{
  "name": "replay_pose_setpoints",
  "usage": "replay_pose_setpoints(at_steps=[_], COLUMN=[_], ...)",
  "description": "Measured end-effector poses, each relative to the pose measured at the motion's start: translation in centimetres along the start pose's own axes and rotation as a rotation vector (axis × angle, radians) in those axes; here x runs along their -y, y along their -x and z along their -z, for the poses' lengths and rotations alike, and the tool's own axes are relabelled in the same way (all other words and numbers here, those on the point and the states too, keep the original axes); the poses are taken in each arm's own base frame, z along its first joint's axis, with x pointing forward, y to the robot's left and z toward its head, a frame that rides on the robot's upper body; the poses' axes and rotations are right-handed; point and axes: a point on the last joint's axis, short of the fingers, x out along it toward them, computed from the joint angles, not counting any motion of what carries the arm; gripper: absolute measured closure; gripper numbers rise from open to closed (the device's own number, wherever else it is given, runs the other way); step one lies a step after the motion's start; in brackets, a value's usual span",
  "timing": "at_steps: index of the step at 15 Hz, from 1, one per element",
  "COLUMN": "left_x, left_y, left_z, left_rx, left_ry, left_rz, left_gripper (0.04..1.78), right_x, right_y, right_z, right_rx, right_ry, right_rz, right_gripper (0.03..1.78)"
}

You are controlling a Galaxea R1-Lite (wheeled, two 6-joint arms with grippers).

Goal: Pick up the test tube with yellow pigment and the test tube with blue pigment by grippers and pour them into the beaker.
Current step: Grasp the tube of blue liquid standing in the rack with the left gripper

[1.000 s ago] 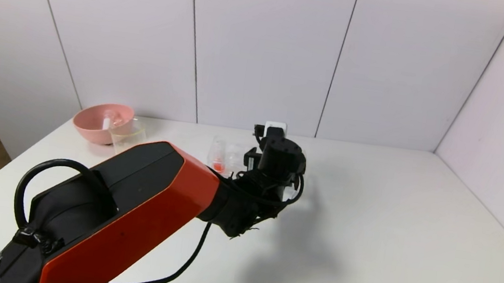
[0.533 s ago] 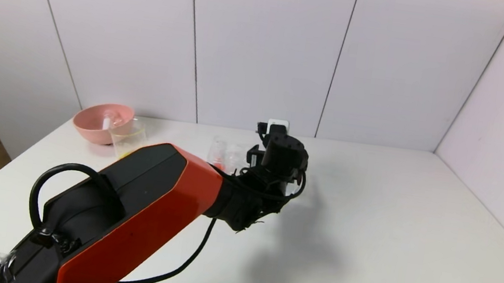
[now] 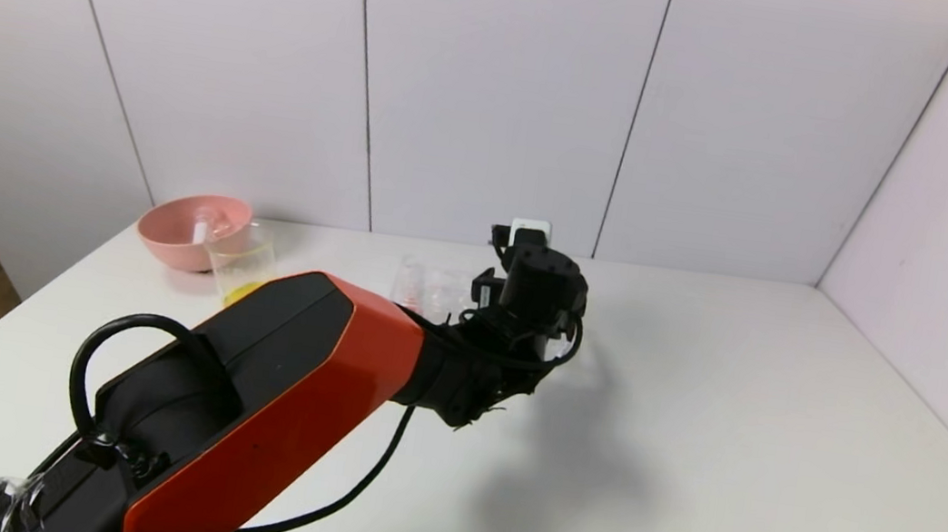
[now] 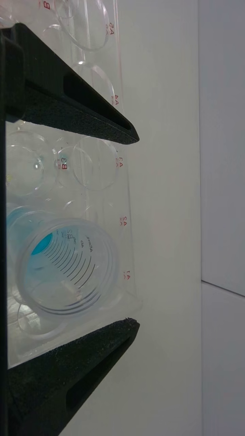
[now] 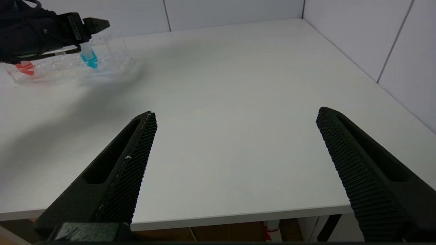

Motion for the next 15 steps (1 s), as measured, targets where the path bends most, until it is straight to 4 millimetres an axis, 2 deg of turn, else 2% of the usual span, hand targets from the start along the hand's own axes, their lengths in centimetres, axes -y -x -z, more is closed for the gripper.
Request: replay_pose_setpoints(at_steps=[2,4,6,9,10,15], left_x=[0.02,0.30,0.39,0.57,0.64,0.77], left_y=[-0.10,-0.07,-0.05,0.04,0.08,0.18], left_z=[-0.01,0.01,0.09,0.19,0.23,0.32], left_rx=[0.000,0.003,0.003,0.002,0.001,-0.004], left_ry=[0.000,0.001,0.001,0.002,0.000,-0.001], left_rz=[0.003,0.009,0.011,0.015,0.016,0.016], left_gripper=[0.13,0.33,0.61,1.18,1.27,1.27], right_x=[0.00,0.00,0.00,0.00,0.00,0.00], right_y=[0.00,0.00,0.00,0.00,0.00,0.00], right_z=[0.00,0.00,0.00,0.00,0.00,0.00], right_rx=[0.000,0.000,0.000,0.000,0.000,0.000], right_ry=[0.000,0.000,0.000,0.000,0.000,0.000], right_rz=[0.000,0.000,0.000,0.000,0.000,0.000], right_gripper=[0.10,0.10,0.10,0.10,0.10,0.10])
